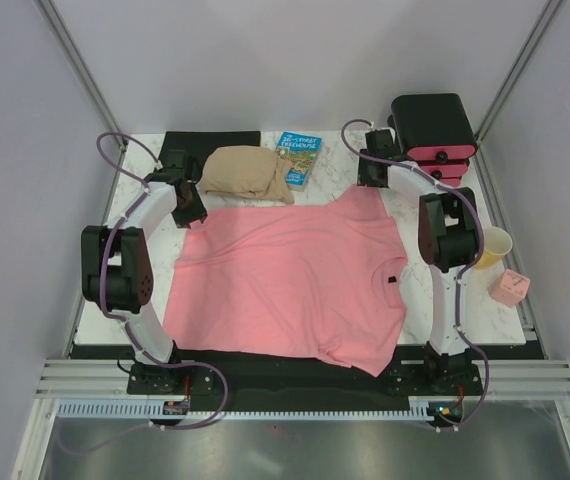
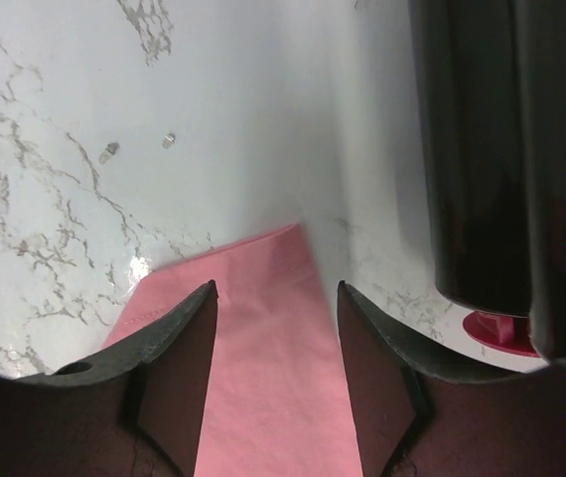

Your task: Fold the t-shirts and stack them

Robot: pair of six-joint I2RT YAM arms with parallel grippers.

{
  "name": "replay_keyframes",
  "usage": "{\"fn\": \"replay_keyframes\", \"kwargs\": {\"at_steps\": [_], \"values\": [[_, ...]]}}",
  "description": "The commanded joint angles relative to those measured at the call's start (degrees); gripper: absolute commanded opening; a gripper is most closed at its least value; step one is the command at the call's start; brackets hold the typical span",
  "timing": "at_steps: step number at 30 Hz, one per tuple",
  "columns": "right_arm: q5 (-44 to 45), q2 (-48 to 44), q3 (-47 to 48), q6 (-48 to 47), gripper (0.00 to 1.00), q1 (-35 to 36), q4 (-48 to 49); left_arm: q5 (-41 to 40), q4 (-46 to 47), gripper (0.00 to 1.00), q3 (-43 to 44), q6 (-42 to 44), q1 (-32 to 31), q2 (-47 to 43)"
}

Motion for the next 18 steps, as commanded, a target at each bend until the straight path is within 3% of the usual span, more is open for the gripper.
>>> {"fn": "replay_keyframes", "kwargs": {"at_steps": [1, 12, 18], "values": [[-0.1, -5.1, 1.0, 0.8, 0.59, -0.3, 0.9, 1.3, 1.3, 0.45, 1.7, 2.0, 0.2, 0.8], [-1.2, 0.3, 5.7, 1.7, 0.59, -0.3, -1.1, 1.5, 1.3, 0.44, 2.5, 2.5, 0.2, 0.8], [-4.0, -5.3, 0.7, 1.7, 0.58, 0.2, 1.0, 2.3, 1.3, 0.44, 2.0, 1.0, 0.2, -1.0]]}}
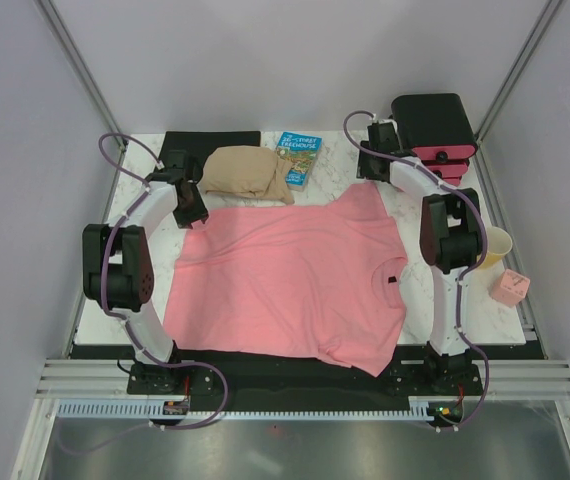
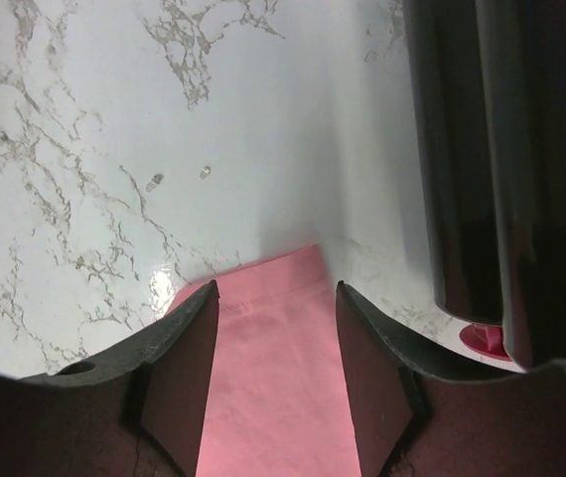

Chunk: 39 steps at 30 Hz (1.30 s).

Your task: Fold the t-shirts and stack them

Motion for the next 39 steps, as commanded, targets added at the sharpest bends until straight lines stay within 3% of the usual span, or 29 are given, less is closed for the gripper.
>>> {"fn": "replay_keyframes", "kwargs": {"at_steps": [1, 12, 16, 24, 39], "values": [[-3.1, -5.4, -4.6, 0.9, 0.58, 0.6, 2.5, 1.3, 1.2, 0.44, 1.4, 0.3, 0.2, -2.7], [-5.7, -19.3, -18.6, 10.4, 0.53, 2.8, 1.7, 10.1, 1.2, 0.44, -5.0, 0.3, 0.1, -20.5], [-7.2, -18.5, -16.4, 16.5, 0.52, 3.3, 1.5, 12.1, 2.0, 0.44, -8.0, -0.6, 0.0, -25.5], [-5.1, -16.6, -9.1, 17.0, 0.54, 8.9, -0.6, 14.1, 4.7, 0.44, -10.1, -1.2, 0.0, -27.1], [5.7, -20.1, -9.7, 23.3, 0.57, 9.3, -6.8, 21.4, 8.5, 0.44, -6.2, -3.2, -0.1, -24.6]]}}
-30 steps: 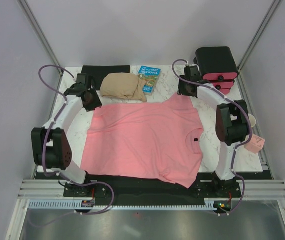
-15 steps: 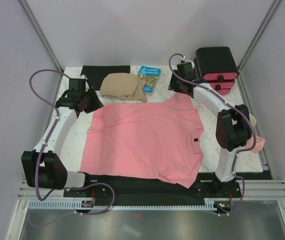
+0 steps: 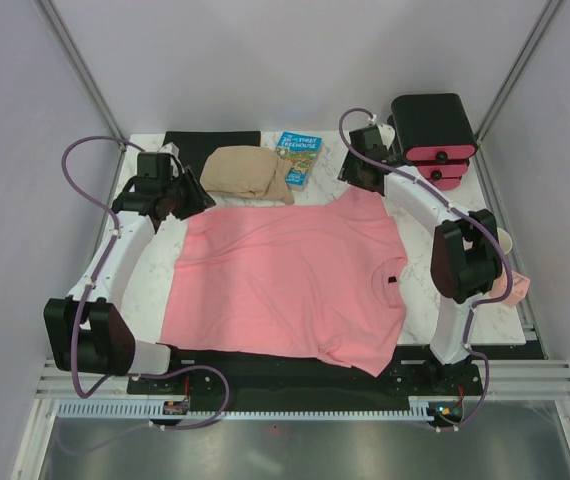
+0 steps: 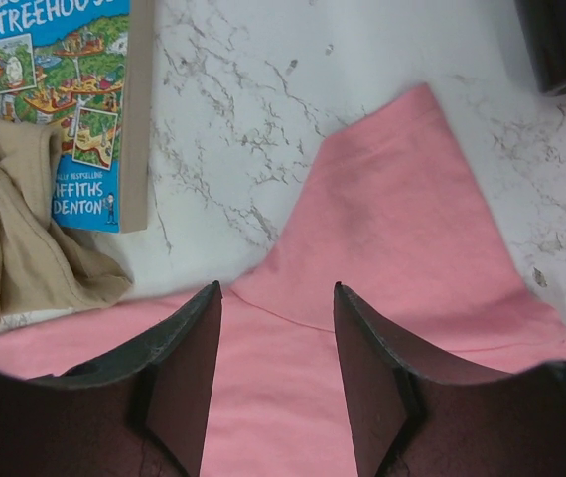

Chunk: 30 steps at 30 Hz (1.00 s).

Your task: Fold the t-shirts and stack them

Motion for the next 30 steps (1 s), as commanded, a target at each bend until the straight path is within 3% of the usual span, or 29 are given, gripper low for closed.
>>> {"fn": "replay_keyframes", "kwargs": {"at_steps": [1, 13, 25, 30], "values": [[3.1, -2.6, 2.2, 1.0, 0.57, 0.4, -3.2, 3.3, 3.0, 0.45, 2.6, -1.4, -0.1, 0.0], [4.5, -1.2, 6.8, -0.5, 0.58, 3.2, -6.4, 5.3, 5.0, 0.45, 1.1, -1.1, -0.1, -1.3], [9.5, -4.5, 2.2, -3.1, 0.59, 3.2, -7.7, 5.1, 5.0, 0.45, -0.7, -2.6, -0.1, -3.4], [10.8, -10.5, -0.6, 0.8, 0.63, -2.3, -9.5, 0.7, 5.2, 0.45, -4.5, -6.0, -0.5, -5.9]]}}
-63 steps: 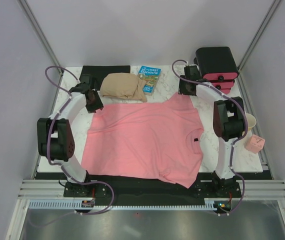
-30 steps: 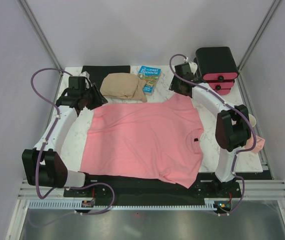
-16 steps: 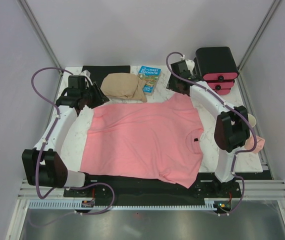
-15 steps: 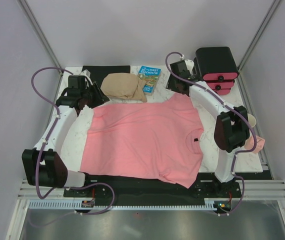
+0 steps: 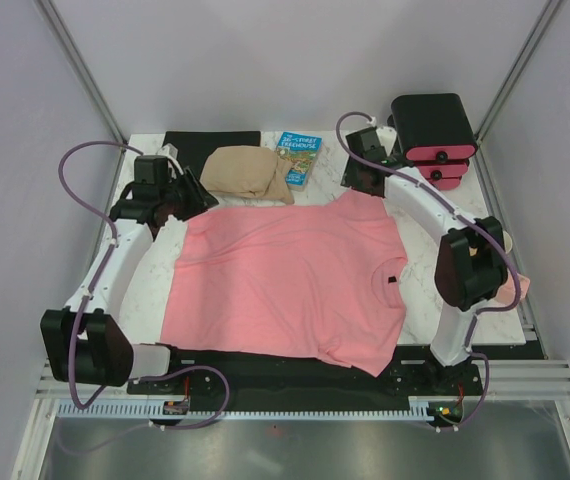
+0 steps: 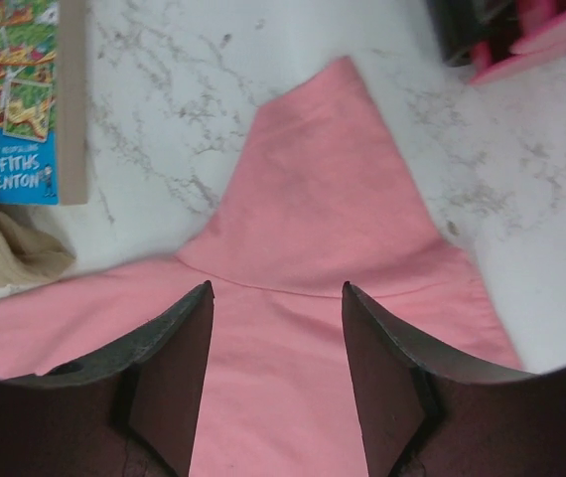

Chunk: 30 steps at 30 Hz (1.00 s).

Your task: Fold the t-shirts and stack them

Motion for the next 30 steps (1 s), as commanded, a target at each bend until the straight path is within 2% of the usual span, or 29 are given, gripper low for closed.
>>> {"fn": "replay_keyframes", "kwargs": {"at_steps": [1, 5, 8, 9, 10, 12, 15, 18, 23, 28, 30], "values": [[4.6, -9.0, -1.6, 1.3, 0.63, -5.5, -1.5, -3.8, 2.0, 0.45, -3.3, -3.8, -0.7, -4.0], [12.6, -15.6, -8.7, -3.7, 0.63, -6.9, -1.7, -8.1, -0.1, 0.45, -5.4, -5.2, -1.0, -6.1], [9.4, -25.2, -18.9, -0.4, 0.64, -6.4, -2.3, -12.0, -0.3, 0.49, -6.4, -9.5, -3.8, -9.3], [8.8, -31.5, -21.8, 0.9, 0.64, -5.7, -1.8, -13.5, -0.3, 0.51, -6.0, -9.4, -7.8, -9.9], [8.0, -34.8, -26.9, 1.6, 0.64, -4.4, -1.2, -16.8, -0.3, 0.52, -5.7, -8.9, -9.8, -10.2], [8.8, -42.7, -30.7, 1.9, 0.64, -3.6, -0.3, -21.0, -1.0, 0.53, -4.3, -7.8, -13.0, -10.4], [11.1, -47.3, -34.4, -1.5, 0.65, -3.6, -0.8, -21.5, -1.5, 0.52, -2.7, -8.9, -13.0, -9.2], [17.3, -46.8, -34.2, -2.3, 0.7, -4.8, -2.5, -20.0, -2.2, 0.52, 0.0, -9.9, -13.1, -6.3], [21.1, -40.6, -24.8, -8.3, 0.71, -12.0, -3.4, -19.3, -3.0, 0.51, 2.4, -10.0, -14.1, -3.7], [14.7, -33.6, -20.8, -6.6, 0.68, -22.2, -3.4, -19.5, -3.9, 0.52, 3.9, -9.0, -14.9, -1.9], [14.0, -31.5, -20.8, -5.6, 0.67, -23.0, -4.0, -19.9, -4.5, 0.52, 4.5, -8.2, -14.8, -1.5]]}}
